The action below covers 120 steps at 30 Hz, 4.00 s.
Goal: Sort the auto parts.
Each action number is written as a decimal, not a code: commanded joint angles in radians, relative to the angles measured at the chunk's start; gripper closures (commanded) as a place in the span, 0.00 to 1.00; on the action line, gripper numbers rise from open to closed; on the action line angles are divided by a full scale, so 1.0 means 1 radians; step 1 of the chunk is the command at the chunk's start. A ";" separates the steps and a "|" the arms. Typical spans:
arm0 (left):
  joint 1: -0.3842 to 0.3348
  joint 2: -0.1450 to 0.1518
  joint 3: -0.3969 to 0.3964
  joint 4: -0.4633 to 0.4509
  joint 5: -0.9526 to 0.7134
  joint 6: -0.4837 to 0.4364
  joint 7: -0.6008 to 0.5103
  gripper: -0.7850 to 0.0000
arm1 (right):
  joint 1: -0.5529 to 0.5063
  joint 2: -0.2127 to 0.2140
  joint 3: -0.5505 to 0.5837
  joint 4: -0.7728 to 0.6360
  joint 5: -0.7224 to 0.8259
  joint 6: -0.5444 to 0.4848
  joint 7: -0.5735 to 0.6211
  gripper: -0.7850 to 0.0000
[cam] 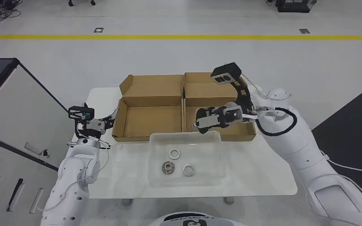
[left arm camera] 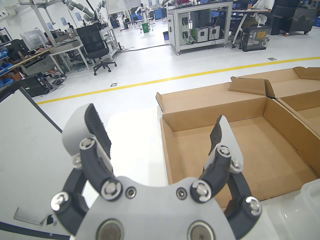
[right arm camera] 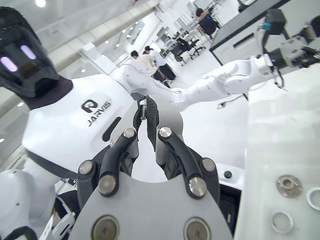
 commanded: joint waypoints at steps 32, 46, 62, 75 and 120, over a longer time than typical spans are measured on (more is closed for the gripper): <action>0.000 0.000 0.000 0.000 0.000 0.000 0.000 0.00 | 0.063 -0.105 -0.025 -0.087 0.604 0.063 0.062 1.00; 0.000 0.000 0.000 0.000 0.000 0.000 0.000 0.00 | 0.095 -0.135 0.024 0.021 0.359 0.053 0.010 1.00; 0.000 0.000 0.000 0.000 0.000 0.000 0.000 0.00 | 0.042 -0.136 0.077 -0.024 0.259 0.087 -0.009 1.00; 0.000 0.000 0.000 0.000 0.000 0.000 0.000 0.00 | -0.003 -0.177 0.080 -0.028 0.608 0.126 0.043 1.00; 0.000 0.000 0.000 0.000 0.000 0.000 0.000 0.00 | -0.038 -0.209 0.164 -0.016 0.480 0.162 0.029 1.00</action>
